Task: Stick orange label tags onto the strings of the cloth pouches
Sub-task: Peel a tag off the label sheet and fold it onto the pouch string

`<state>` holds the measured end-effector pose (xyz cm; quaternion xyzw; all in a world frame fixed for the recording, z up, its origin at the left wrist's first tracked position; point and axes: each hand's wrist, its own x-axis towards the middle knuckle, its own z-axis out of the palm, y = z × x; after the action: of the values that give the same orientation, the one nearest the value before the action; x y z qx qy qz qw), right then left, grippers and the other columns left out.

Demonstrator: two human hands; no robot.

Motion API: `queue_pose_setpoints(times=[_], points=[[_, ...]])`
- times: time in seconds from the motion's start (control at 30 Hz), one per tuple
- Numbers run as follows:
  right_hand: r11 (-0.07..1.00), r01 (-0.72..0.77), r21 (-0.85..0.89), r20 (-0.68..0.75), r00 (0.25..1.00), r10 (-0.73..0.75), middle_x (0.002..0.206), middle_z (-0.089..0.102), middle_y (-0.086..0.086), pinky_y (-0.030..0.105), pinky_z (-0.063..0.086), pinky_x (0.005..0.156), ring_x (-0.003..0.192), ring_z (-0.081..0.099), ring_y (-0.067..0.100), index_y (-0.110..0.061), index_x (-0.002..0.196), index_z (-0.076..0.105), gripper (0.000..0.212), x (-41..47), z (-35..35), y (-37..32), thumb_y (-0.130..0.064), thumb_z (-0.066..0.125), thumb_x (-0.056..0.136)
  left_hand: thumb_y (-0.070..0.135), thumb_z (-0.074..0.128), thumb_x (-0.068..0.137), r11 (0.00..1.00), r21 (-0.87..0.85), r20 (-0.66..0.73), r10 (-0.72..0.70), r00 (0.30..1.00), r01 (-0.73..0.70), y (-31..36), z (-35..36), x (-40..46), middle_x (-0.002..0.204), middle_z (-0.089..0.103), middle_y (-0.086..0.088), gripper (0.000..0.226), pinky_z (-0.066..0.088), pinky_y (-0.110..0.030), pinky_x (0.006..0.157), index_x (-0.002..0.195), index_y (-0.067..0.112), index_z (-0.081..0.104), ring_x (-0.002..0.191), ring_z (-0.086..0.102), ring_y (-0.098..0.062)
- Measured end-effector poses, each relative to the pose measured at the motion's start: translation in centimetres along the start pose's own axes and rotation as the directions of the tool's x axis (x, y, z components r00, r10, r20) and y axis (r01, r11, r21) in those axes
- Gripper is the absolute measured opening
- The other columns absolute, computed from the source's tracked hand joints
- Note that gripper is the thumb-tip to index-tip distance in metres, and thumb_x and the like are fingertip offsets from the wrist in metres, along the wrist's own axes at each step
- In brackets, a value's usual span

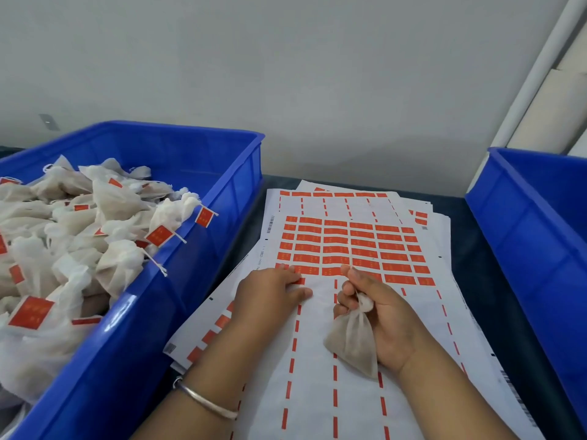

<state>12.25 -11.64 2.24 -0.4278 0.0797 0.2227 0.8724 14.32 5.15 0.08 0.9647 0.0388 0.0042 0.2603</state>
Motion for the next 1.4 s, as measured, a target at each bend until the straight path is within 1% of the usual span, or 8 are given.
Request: queue_pose_setpoints(times=[0.1,0.27,0.43,0.6,0.83,1.03,1.23,1.4], points=[[1.0,0.007,-0.007,0.005,1.0,-0.007,0.063,0.063,0.004,0.024,0.049,0.051,0.049,0.053,0.012,-0.015,0.077,0.078,0.018,0.0,-0.1,0.0,-0.026,0.072,0.064,0.055,0.056,0.083,1.0,0.025,-0.022,-0.011,1.0,0.011,0.1,0.0,0.1,0.132,0.053,0.015,0.047,0.04,-0.022,0.089,0.126,0.035,0.055,0.11,0.057,-0.011],[1.0,0.013,-0.009,0.01,1.0,-0.013,0.062,0.063,0.004,0.024,0.049,0.05,0.049,0.053,0.011,-0.014,0.077,0.078,0.017,0.1,-0.2,0.0,-0.024,0.072,0.064,0.058,0.05,0.084,0.99,0.143,-0.038,0.015,0.999,-0.009,0.2,0.0,0.3,0.127,0.057,0.018,0.043,0.04,-0.02,0.081,0.121,0.038,0.059,0.103,0.059,-0.011],[0.999,0.018,-0.04,0.016,1.0,-0.018,0.062,0.063,0.003,0.024,0.049,0.052,0.05,0.053,0.011,-0.016,0.077,0.078,0.015,0.0,-0.3,0.1,-0.024,0.071,0.067,0.061,0.044,0.086,0.971,0.23,-0.029,0.072,0.997,-0.063,0.1,0.1,0.1,0.119,0.062,0.017,0.043,0.049,-0.024,0.086,0.118,0.037,0.06,0.095,0.062,-0.01],[0.999,0.022,-0.05,0.031,0.999,-0.021,0.064,0.064,0.004,0.024,0.049,0.051,0.051,0.054,0.011,-0.015,0.077,0.077,0.017,0.0,-0.3,0.0,-0.025,0.072,0.065,0.056,0.039,0.09,0.964,0.253,-0.08,0.108,0.991,-0.085,0.1,0.2,0.0,0.101,0.067,0.016,0.04,0.051,-0.021,0.078,0.112,0.035,0.064,0.077,0.062,-0.008],[0.998,0.024,-0.066,0.025,0.999,-0.022,0.067,0.065,0.006,0.025,0.05,0.052,0.054,0.058,0.013,-0.014,0.078,0.076,0.018,-0.2,-0.1,0.1,-0.024,0.073,0.064,0.055,0.035,0.092,0.958,0.279,-0.078,0.086,0.993,-0.061,0.7,0.1,-0.2,0.091,0.064,0.015,0.04,0.049,-0.019,0.073,0.105,0.032,0.064,0.069,0.059,-0.007],[0.997,0.027,-0.067,0.02,0.999,-0.025,0.068,0.065,0.006,0.026,0.051,0.054,0.055,0.059,0.014,-0.015,0.079,0.077,0.018,-0.3,0.0,0.1,-0.024,0.074,0.064,0.053,0.038,0.091,0.972,0.235,-0.123,0.049,0.991,-0.018,0.6,0.3,-0.2,0.097,0.065,0.015,0.038,0.04,-0.015,0.065,0.107,0.032,0.065,0.065,0.054,-0.005],[0.999,0.017,-0.049,0.015,1.0,-0.016,0.068,0.065,0.005,0.026,0.052,0.057,0.057,0.06,0.014,-0.016,0.08,0.077,0.017,-0.4,0.0,0.1,-0.024,0.074,0.064,0.05,0.045,0.09,0.994,0.101,-0.193,-0.027,0.981,0.047,0.2,0.6,0.1,0.094,0.066,0.013,0.029,0.035,-0.013,0.062,0.095,0.03,0.065,0.057,0.049,-0.005],[0.999,0.013,-0.037,0.017,1.0,-0.013,0.069,0.066,0.005,0.028,0.053,0.056,0.057,0.06,0.013,-0.015,0.083,0.077,0.021,-0.4,-0.1,0.1,-0.024,0.076,0.064,0.047,0.052,0.088,0.99,-0.128,-0.236,-0.093,0.967,0.064,-0.4,0.4,0.1,0.096,0.068,0.012,0.024,0.042,-0.017,0.066,0.095,0.029,0.067,0.063,0.055,-0.005]])
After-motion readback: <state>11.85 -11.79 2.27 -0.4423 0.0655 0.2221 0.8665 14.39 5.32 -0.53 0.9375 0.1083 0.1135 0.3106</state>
